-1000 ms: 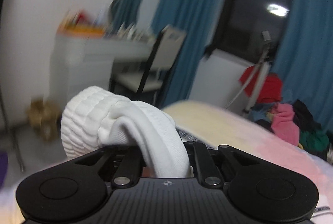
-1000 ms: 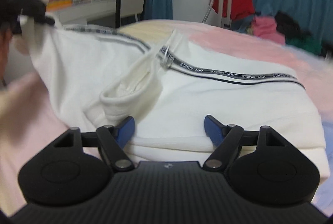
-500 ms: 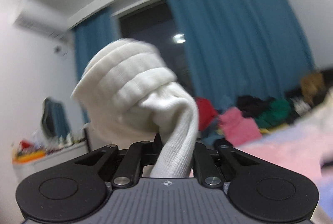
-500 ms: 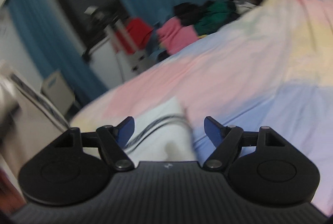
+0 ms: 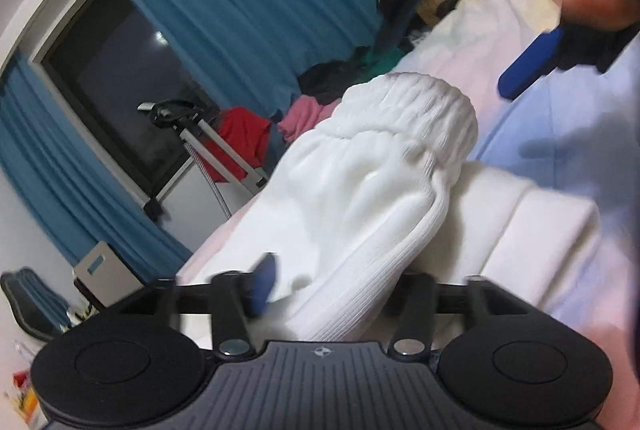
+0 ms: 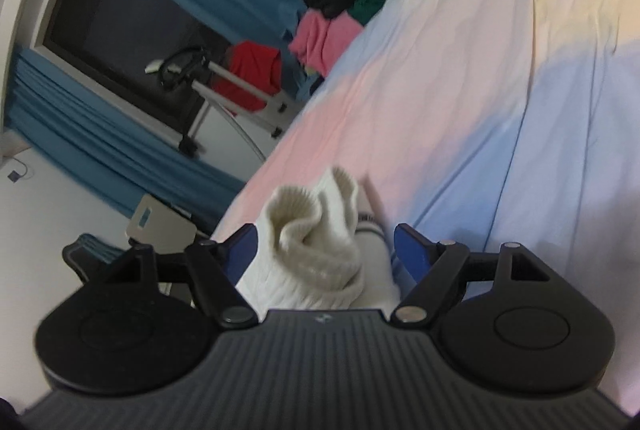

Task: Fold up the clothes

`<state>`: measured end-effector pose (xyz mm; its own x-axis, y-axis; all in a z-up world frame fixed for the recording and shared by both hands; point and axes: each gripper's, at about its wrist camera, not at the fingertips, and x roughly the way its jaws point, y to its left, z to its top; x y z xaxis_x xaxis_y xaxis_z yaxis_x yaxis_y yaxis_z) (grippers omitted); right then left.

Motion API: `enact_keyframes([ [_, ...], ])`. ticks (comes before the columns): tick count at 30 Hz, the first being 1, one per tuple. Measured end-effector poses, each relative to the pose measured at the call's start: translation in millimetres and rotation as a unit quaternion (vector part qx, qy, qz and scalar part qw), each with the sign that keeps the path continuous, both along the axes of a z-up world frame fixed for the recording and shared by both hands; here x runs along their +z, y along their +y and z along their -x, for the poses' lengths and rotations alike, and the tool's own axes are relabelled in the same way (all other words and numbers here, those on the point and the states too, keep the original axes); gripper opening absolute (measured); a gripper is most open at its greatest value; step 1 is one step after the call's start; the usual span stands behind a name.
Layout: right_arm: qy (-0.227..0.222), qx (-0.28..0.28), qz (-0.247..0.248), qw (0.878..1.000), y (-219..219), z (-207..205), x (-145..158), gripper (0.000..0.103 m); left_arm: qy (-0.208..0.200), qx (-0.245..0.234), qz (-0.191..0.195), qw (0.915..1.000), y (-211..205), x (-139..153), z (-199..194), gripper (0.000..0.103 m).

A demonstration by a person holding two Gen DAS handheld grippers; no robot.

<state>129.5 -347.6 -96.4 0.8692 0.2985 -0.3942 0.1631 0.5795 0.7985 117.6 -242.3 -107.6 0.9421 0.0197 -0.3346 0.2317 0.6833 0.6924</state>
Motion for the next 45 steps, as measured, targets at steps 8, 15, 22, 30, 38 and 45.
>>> enact_keyframes([
  [8, 0.018, 0.056, -0.007, 0.998, 24.4, -18.5, -10.8, 0.078, 0.052, 0.009, -0.006, 0.9986, 109.2, 20.0, 42.0, 0.065],
  [15, -0.005, 0.076, 0.123, 0.989, 54.8, -20.3, 4.4, 0.060, 0.065, 0.005, 0.026, 0.9976, 161.1, 16.1, 54.4, 0.035],
  [22, -0.049, 0.068, 0.165, 0.983, 53.6, 15.9, 29.4, 0.042, 0.121, -0.030, 0.083, 0.9888, 198.0, 32.3, 79.9, 0.025],
  [30, 0.006, 0.052, 0.150, 0.987, 42.8, 11.3, -4.3, 0.043, 0.154, -0.023, 0.136, 0.9785, 206.1, 25.4, 67.6, 0.026],
  [38, 0.031, 0.039, 0.149, 0.988, 44.5, 9.2, -6.8, 0.078, 0.148, -0.016, 0.133, 0.9799, 204.9, 23.2, 67.2, 0.028],
  [45, 0.056, 0.082, 0.058, 0.993, 39.4, -13.3, -41.8, 0.087, 0.151, -0.016, 0.134, 0.9793, 207.8, 21.8, 58.0, 0.032],
])
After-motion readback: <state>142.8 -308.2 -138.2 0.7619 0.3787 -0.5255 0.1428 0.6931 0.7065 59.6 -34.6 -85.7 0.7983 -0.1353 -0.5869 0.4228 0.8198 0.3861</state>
